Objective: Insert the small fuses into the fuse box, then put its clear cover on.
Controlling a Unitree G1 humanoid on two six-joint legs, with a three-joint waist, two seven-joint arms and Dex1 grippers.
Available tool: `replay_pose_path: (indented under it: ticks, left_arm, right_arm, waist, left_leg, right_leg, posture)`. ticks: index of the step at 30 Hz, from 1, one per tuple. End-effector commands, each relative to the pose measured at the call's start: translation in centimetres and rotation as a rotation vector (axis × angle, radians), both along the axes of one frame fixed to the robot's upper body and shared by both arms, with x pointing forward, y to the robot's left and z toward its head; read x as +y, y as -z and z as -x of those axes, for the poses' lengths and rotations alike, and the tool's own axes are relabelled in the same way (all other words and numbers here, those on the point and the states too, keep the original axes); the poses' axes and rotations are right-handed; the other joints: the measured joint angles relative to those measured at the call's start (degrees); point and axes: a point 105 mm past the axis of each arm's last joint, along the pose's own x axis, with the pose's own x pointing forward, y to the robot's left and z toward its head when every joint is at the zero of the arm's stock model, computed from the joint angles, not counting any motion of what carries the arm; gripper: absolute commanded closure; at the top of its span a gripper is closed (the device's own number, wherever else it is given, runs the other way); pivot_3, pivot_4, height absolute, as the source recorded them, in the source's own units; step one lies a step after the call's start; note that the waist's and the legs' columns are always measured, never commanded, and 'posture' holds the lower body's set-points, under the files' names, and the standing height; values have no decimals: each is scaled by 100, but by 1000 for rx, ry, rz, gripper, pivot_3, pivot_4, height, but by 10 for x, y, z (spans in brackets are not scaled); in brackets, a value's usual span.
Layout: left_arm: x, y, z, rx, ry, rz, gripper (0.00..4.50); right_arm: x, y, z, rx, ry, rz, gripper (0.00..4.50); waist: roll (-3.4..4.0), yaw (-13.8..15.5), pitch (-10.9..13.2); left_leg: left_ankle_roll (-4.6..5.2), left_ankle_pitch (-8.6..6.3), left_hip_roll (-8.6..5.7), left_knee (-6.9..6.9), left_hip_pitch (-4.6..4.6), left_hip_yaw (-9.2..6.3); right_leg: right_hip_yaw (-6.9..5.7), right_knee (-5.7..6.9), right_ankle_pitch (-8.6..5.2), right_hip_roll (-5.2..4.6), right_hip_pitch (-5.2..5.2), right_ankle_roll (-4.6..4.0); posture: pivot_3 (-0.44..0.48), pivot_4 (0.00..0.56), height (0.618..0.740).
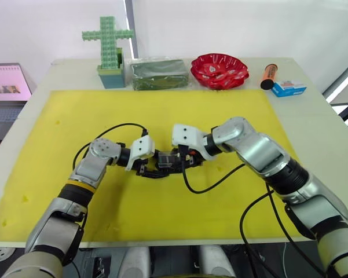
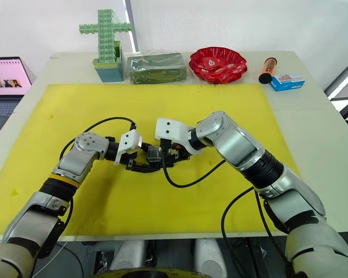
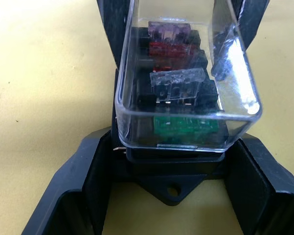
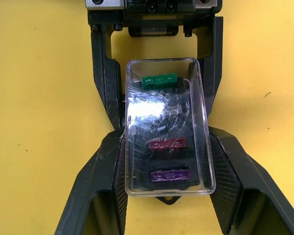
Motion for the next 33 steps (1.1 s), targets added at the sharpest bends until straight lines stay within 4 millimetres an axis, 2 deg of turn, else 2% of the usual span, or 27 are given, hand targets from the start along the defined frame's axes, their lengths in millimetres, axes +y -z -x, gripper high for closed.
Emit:
replay_pose_path:
  ticks: [1, 10, 14, 23, 28, 33]
  left_arm:
    - [0, 8, 2, 11, -3, -27, 1677]
    - [0, 9, 4, 13, -3, -29, 1677]
    - [0, 10, 5, 15, -2, -29, 1676]
    - [-1, 10, 5, 16, 1, -31, 1676]
    - [-1, 11, 5, 16, 2, -31, 1676]
    - [-2, 10, 4, 15, 0, -30, 1676]
  right_arm:
    - [-2, 3, -1, 12, 2, 13, 2690]
    - [-4, 1, -5, 9, 6, 14, 2690]
    - [-3, -6, -5, 9, 2, -9, 1362]
    - [-3, -21, -5, -20, -25, -34, 1362]
    - [-8, -28, 7, -12, -76, -33, 1362]
    - [-7, -49, 18, -30, -116, -78, 1362]
  waist:
    - [0, 1, 0]
    - [0, 0, -1]
    - [0, -1, -1]
    - [0, -1, -1]
    - [0, 6, -1]
    - [0, 3, -1]
  left_leg:
    - [0, 0, 0, 0, 0, 0]
    - [0, 0, 0, 0, 2, 0]
    - [0, 0, 0, 2, 2, 0]
    - [0, 0, 0, 1, 2, 0]
    - [0, 0, -1, 1, 1, 0]
    - [0, 0, 0, 1, 1, -1]
  right_leg:
    - [0, 0, 0, 0, 0, 0]
    - [0, 0, 0, 0, 2, 0]
    - [0, 0, 0, 0, 3, 0]
    - [0, 0, 0, 0, 2, 0]
    - [0, 0, 0, -1, 2, 0]
    - [0, 0, 0, -1, 2, 0]
  posture:
    - [0, 150, 740]
    - [0, 150, 740]
    - [0, 150, 740]
    - [0, 150, 740]
    - [0, 150, 740]
    - [0, 150, 740]
